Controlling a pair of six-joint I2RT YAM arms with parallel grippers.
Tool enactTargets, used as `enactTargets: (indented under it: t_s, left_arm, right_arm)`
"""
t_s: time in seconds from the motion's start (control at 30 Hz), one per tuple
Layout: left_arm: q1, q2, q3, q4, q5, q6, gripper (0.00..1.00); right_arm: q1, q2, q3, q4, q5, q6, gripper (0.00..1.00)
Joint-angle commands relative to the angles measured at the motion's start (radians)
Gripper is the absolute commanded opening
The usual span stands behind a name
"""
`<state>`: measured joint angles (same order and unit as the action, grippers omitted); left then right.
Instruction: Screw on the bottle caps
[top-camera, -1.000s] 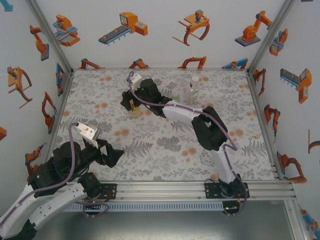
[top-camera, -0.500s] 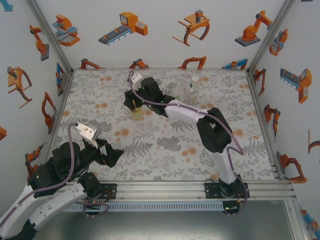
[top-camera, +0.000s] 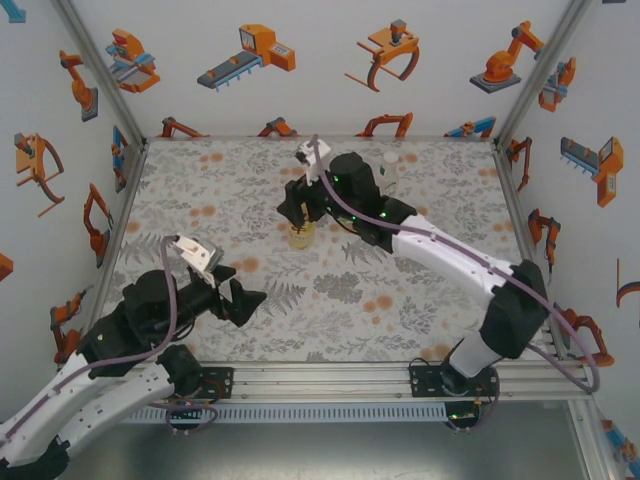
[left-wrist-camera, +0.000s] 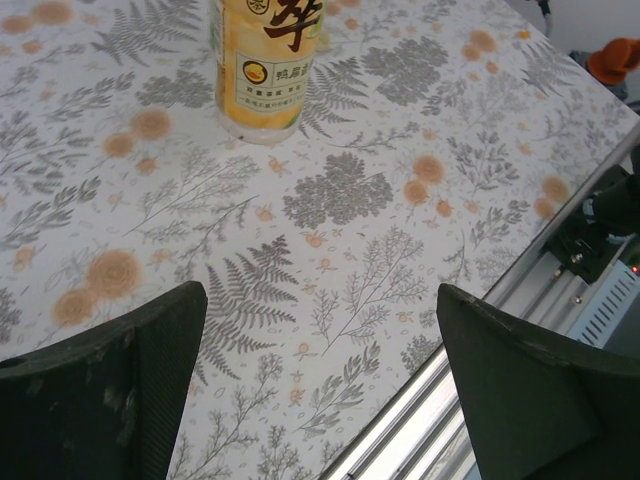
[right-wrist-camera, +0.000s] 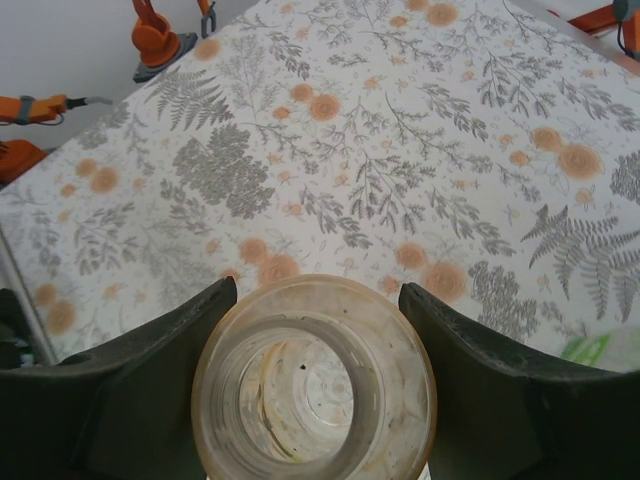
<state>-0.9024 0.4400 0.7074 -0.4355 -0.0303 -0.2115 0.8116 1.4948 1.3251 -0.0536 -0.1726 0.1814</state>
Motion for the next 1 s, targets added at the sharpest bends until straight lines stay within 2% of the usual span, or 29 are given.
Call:
enactTargets:
  t_s: [0.0, 0.2, 0.5, 0.63, 0.8, 0.97]
  left_arm:
    - [0.003, 0.046, -0.014, 0.198, 0.15, 0.064, 0.89]
    - [0.002, 0.145, -0.032, 0.43, 0.354, 0.096, 0.93]
    - [-0.013, 0.302, 0.008, 0.614, 0.492, 0.062, 0.94]
    - [-0.025, 0.368, 0.039, 0.658, 0.525, 0.046, 0.94]
    - [-0.033, 0.452, 0.081, 0.71, 0.624, 0.01, 0.94]
    - [-0.039, 0.515, 0.121, 0.7, 0.671, -0.025, 0.91]
  right_arm:
    - [0.008, -0.111, -0.038, -0.115, 0.026, 0.094, 0.31]
    - [0.008, -0.287, -0.114, -0.179, -0.028, 0.229, 0.23]
    - [0.011, -0.487, -0.236, -0.124, -0.102, 0.409, 0.18]
    - [0.014, -0.53, -0.282, -0.046, -0.125, 0.465, 0.18]
    - [0.025, -0.542, -0.304, 0.039, -0.153, 0.479, 0.17]
    - [0.044, -0.541, -0.303, 0.104, -0.166, 0.48, 0.17]
